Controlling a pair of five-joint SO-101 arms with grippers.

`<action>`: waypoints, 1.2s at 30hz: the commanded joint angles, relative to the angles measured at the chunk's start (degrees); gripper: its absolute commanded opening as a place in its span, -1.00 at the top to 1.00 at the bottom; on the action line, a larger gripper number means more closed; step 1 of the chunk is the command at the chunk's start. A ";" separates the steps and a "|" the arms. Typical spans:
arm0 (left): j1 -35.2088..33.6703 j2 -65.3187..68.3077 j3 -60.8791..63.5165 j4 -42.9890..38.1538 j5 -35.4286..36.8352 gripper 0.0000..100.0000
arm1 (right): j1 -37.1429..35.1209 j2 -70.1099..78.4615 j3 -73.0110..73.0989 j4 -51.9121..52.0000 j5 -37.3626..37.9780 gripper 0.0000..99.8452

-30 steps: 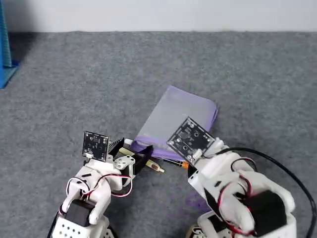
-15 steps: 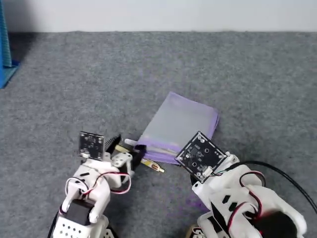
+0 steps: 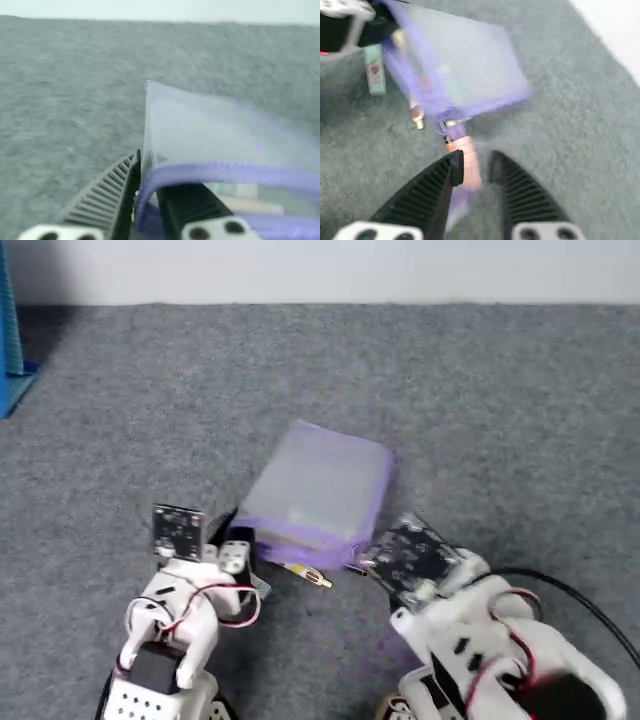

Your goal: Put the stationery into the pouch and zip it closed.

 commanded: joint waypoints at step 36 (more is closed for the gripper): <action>-38.24 -0.62 -30.20 31.91 1.49 0.98 | -6.29 69.93 -0.35 -42.24 -7.12 0.55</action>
